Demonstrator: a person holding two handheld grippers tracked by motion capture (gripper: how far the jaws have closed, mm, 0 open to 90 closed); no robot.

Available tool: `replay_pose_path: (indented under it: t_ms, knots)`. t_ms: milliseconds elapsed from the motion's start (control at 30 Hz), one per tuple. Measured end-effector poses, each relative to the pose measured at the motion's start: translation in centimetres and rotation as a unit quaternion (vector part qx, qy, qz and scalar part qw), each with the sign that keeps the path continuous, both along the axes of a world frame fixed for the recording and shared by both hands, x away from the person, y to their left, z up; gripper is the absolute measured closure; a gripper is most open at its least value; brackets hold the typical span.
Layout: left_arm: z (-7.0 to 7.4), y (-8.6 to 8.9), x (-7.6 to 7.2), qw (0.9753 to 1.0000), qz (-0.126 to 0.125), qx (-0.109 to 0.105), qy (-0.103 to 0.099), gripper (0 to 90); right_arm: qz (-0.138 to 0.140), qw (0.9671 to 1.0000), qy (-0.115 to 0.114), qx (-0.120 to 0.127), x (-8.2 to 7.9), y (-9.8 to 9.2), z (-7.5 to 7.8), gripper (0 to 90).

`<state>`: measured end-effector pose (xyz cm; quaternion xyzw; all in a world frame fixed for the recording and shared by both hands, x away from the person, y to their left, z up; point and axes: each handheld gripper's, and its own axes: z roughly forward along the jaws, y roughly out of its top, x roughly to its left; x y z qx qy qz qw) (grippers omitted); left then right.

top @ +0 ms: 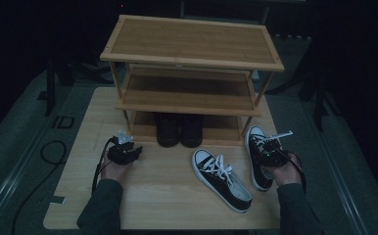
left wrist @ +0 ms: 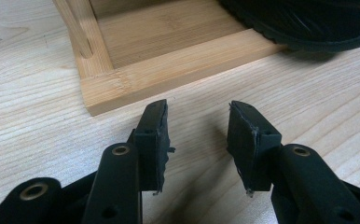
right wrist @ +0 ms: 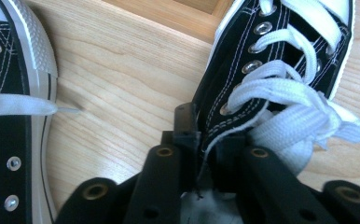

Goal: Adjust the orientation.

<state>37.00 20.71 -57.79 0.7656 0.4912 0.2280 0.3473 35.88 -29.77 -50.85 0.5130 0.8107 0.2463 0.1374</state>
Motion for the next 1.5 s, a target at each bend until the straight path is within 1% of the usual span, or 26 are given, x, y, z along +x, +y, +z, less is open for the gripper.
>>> replay_pose_path:
  t_ms: [67,200,333,400,567,667,800,1000,1067,1133,1233,1267,1300,1433,1467,1500]
  knots:
    - [0.0,0.0,0.0,1.0,0.0,0.0,0.0,58.6,0.003,1.0,0.005,0.0,-0.1,0.1,0.0,85.8]
    - [0.0,0.0,0.0,1.0,0.0,0.0,0.0,58.6,0.009,0.9998,0.009,-0.012,-0.5,0.3,0.2,86.8]
    - [0.0,0.0,0.0,1.0,0.0,0.0,0.0,58.6,0.017,0.9996,0.01,-0.018,-1.3,0.2,0.2,87.3]
    - [0.0,0.0,0.0,1.0,0.0,0.0,0.0,58.6,0.025,0.9994,0.01,-0.023,-1.8,0.0,0.2,87.6]
    - [0.0,0.0,0.0,1.0,0.001,0.0,0.0,58.6,0.04,0.9987,0.0,-0.031,-2.8,0.0,0.4,87.9]
    - [0.0,0.0,0.0,1.0,0.001,0.0,0.0,58.6,0.052,0.9979,-0.016,-0.036,-3.2,0.2,0.5,87.9]
    - [0.0,0.0,0.0,1.0,0.001,0.0,0.0,58.6,0.067,0.9969,-0.026,-0.033,-3.4,0.5,0.5,87.8]
    - [0.0,0.0,0.0,1.0,0.001,0.0,0.0,58.6,0.09,0.9948,-0.039,-0.027,-3.9,1.1,0.9,87.8]
    - [0.0,0.0,0.0,1.0,0.002,0.0,0.0,58.6,0.106,0.9927,-0.049,-0.029,-3.9,1.5,1.1,87.9]
    - [0.0,0.0,0.0,1.0,0.001,0.0,0.0,58.6,0.116,0.9915,-0.054,-0.023,-3.9,1.9,1.2,87.8]
    - [0.0,0.0,0.0,1.0,0.001,0.0,0.0,58.6,0.129,0.9898,-0.059,-0.014,-3.8,2.6,1.5,87.7]
    - [0.0,0.0,0.0,1.0,0.002,0.0,0.0,58.6,0.129,0.9898,-0.059,-0.014,-3.8,2.6,1.5,87.7]
    - [0.0,0.0,0.0,1.0,0.002,0.0,0.0,58.6,0.136,0.9886,-0.062,-0.013,-3.3,3.2,1.4,87.7]
    - [0.0,0.0,0.0,1.0,0.001,0.0,0.0,58.6,0.141,0.9876,-0.069,-0.009,-2.9,3.6,1.0,87.8]
    - [0.0,0.0,0.0,1.0,0.001,0.0,0.0,58.6,0.143,0.9871,-0.072,-0.011,-2.9,3.7,1.0,87.7]
    - [0.0,0.0,0.0,1.0,0.001,0.0,0.0,58.6,0.149,0.9858,-0.075,-0.012,-2.8,3.8,0.9,87.8]
